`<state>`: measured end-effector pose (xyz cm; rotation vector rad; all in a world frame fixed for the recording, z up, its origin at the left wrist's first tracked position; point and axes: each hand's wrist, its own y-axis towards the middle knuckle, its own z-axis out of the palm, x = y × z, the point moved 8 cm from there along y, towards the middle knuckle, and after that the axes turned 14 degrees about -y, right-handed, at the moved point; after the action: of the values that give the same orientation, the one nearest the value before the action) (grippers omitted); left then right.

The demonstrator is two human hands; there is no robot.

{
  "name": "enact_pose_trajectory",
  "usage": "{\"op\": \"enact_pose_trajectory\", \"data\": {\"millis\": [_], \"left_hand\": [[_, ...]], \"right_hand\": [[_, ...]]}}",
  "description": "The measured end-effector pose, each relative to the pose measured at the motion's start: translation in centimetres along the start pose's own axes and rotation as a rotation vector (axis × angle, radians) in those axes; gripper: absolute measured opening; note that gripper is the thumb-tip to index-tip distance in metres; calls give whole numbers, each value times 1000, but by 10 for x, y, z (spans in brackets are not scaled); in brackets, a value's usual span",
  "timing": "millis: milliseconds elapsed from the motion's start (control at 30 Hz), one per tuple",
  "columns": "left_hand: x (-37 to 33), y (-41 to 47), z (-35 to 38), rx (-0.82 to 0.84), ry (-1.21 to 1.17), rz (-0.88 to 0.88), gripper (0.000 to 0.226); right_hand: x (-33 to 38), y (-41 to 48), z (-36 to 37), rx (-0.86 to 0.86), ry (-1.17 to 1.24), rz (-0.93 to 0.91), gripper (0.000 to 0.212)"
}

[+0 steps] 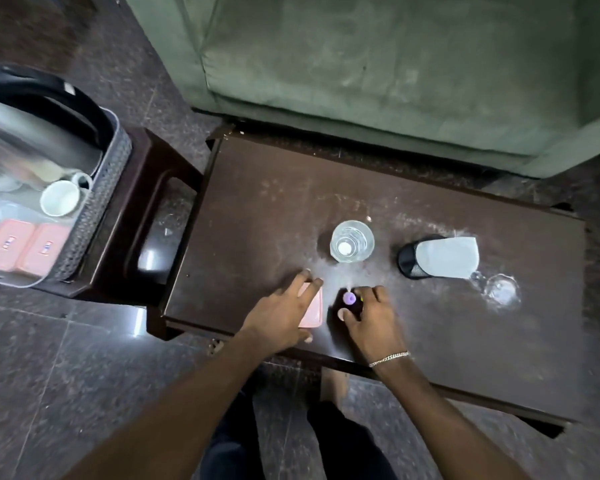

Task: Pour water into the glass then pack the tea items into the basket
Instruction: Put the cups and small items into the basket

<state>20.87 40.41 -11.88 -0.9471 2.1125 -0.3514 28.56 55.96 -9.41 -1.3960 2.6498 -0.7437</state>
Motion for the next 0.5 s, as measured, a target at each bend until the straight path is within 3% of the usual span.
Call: {"op": "enact_pose_trajectory", "data": {"millis": [67, 233, 500], "left_hand": [[-1, 4, 8, 5, -3, -8, 114], [1, 9, 15, -35, -16, -31, 106], [11, -7, -5, -94, -148, 77, 101]], "right_hand": [[1, -1, 9, 22, -44, -32, 34], [-3, -1, 36, 110, -163, -88, 48], [15, -8, 19, -36, -40, -127, 20]]}}
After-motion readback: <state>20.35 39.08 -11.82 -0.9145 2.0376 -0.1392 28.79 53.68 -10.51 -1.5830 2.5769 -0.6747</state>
